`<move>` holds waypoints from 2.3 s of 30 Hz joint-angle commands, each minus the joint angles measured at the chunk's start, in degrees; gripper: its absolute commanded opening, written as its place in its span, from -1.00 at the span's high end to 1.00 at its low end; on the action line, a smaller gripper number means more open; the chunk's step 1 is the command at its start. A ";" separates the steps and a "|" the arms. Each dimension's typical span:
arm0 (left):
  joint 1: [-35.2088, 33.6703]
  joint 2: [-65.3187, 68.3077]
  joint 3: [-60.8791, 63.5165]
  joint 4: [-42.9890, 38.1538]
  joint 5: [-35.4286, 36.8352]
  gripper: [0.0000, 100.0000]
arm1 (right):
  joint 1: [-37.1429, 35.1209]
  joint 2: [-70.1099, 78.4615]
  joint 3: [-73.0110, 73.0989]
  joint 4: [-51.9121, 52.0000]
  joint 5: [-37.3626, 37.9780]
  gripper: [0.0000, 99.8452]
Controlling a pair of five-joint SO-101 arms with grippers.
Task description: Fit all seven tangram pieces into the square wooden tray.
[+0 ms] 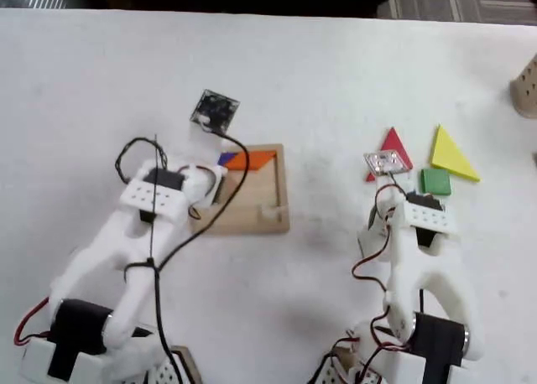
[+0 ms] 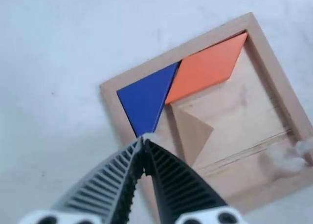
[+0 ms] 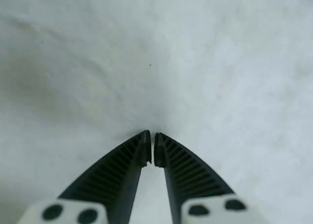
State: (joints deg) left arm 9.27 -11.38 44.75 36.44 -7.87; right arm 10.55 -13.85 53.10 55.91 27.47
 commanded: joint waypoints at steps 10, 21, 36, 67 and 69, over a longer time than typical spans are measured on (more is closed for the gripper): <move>5.58 13.23 -9.67 -13.54 13.45 0.95 | -0.22 -1.98 -0.18 -0.40 0.53 0.96; 6.90 25.27 -24.44 0.09 4.57 0.95 | -0.22 -2.15 -0.18 -0.31 2.55 0.96; 1.98 25.01 -24.44 10.90 -8.97 0.95 | -0.48 -1.89 -0.18 -0.48 2.90 0.96; 6.46 23.78 -23.65 15.56 2.02 0.95 | -0.57 -1.89 -0.35 -0.57 2.99 0.96; 4.44 24.13 -24.26 17.58 2.02 0.95 | -0.57 -1.89 -0.35 -0.57 2.99 0.96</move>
State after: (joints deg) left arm 17.01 12.70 24.79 48.31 -6.20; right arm 10.55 -13.85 53.19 55.91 29.67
